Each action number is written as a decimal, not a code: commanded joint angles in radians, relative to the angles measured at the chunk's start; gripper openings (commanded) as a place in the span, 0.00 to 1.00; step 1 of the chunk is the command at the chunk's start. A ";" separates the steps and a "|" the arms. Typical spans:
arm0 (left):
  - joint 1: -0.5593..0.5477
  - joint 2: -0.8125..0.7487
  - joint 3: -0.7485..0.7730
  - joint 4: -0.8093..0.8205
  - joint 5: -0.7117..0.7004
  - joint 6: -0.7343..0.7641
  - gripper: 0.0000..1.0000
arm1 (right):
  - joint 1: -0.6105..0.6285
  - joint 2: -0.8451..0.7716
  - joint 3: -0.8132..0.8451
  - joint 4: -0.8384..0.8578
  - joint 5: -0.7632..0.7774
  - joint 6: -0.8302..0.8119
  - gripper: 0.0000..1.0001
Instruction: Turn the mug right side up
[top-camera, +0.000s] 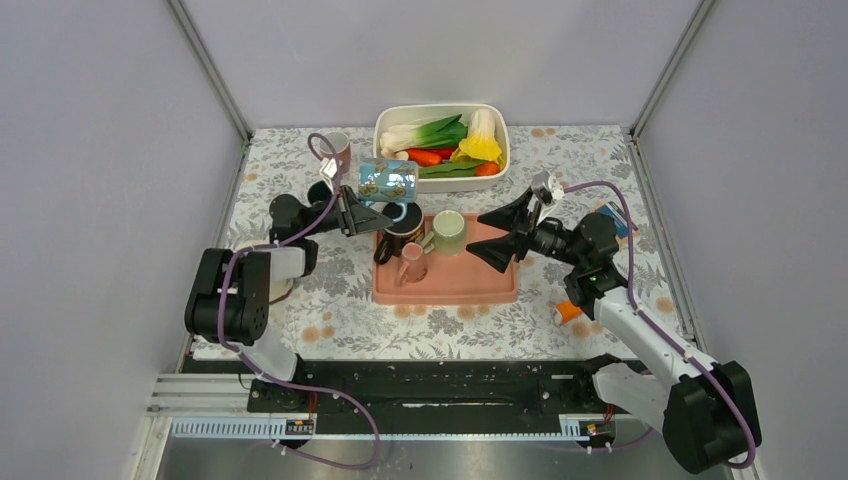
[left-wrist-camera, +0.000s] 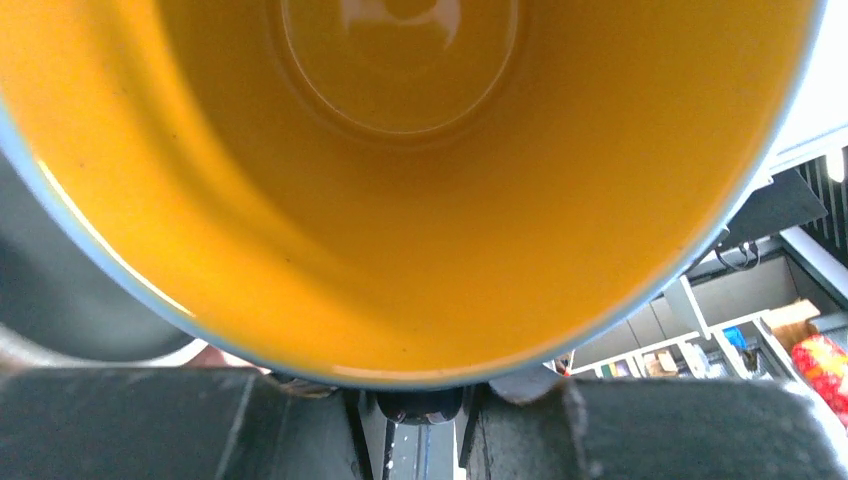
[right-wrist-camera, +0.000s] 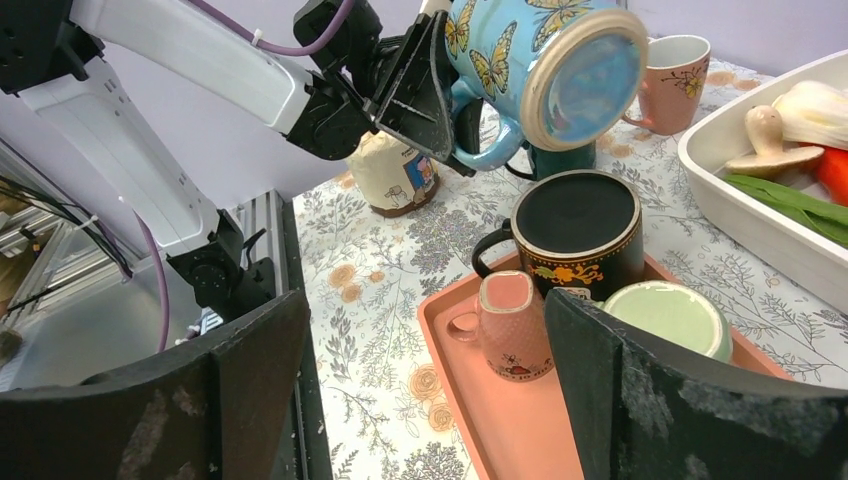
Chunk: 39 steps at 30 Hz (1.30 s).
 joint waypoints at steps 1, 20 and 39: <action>0.103 -0.036 -0.028 0.202 0.044 -0.006 0.00 | -0.007 -0.023 -0.014 0.012 0.001 -0.042 0.97; 0.419 -0.048 -0.102 0.132 0.076 0.071 0.00 | -0.010 -0.056 -0.051 0.002 0.023 -0.085 0.99; 0.413 -0.260 0.016 -1.057 -0.101 1.050 0.00 | -0.026 -0.080 -0.074 0.002 0.035 -0.112 0.99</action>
